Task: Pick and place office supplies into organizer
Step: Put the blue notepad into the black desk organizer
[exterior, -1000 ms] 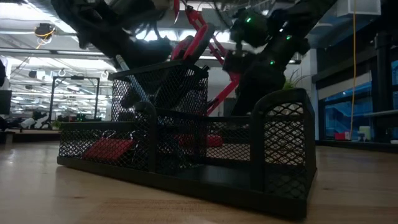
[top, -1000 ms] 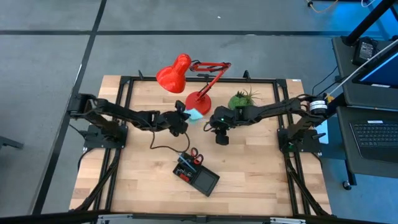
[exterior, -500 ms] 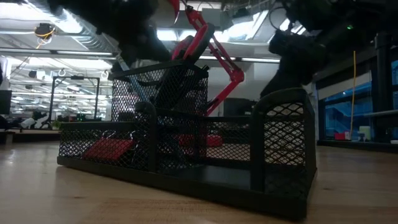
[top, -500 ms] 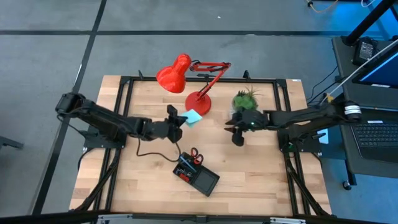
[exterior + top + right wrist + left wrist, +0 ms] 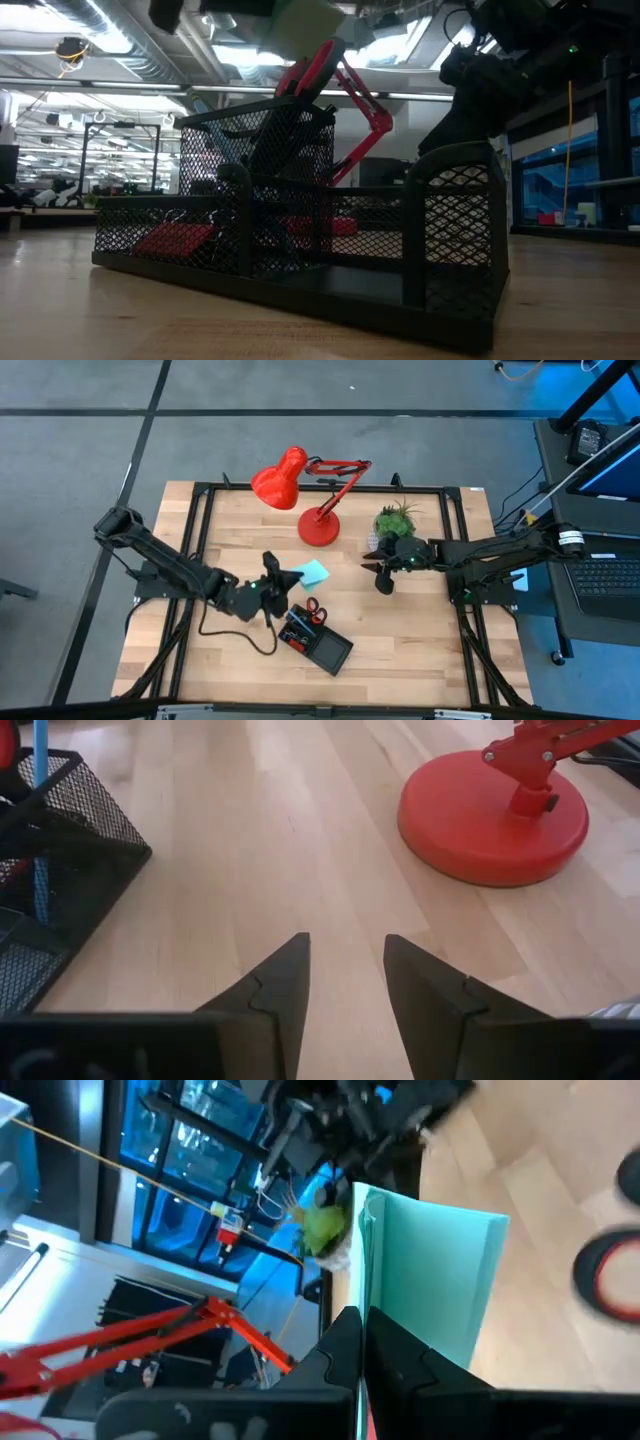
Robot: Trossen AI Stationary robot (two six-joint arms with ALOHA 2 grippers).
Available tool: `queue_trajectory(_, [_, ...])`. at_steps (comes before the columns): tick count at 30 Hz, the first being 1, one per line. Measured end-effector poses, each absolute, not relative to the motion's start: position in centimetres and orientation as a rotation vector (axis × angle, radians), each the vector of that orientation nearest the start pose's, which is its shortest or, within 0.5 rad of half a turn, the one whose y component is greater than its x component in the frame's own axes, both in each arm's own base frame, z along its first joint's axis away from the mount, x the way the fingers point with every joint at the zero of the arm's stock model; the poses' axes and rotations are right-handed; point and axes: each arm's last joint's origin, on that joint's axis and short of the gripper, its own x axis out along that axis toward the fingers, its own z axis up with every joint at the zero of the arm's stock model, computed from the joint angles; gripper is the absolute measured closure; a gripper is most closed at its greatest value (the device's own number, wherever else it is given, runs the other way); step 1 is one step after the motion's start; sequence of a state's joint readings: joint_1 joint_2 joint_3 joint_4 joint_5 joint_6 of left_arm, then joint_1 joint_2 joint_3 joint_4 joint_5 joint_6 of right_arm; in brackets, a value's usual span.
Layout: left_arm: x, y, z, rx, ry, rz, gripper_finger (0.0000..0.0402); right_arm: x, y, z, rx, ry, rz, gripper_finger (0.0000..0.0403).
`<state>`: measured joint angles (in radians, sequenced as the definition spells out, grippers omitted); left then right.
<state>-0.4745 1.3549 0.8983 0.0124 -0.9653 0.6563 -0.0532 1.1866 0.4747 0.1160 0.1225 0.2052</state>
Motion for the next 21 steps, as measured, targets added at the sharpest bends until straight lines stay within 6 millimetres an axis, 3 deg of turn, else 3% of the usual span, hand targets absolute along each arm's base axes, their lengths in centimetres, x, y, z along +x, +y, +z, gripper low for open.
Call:
queue_trajectory(9, [29.7,-15.8,26.6,0.994,0.500,0.337,0.0399,22.5,-1.5,17.8,0.180,0.588,-0.229,0.0269])
queue_trajectory(21, [32.8,-24.3,26.3,1.074,0.490,0.349,0.0399,22.3,-1.5,17.6,0.204,0.610,-0.235,0.0269])
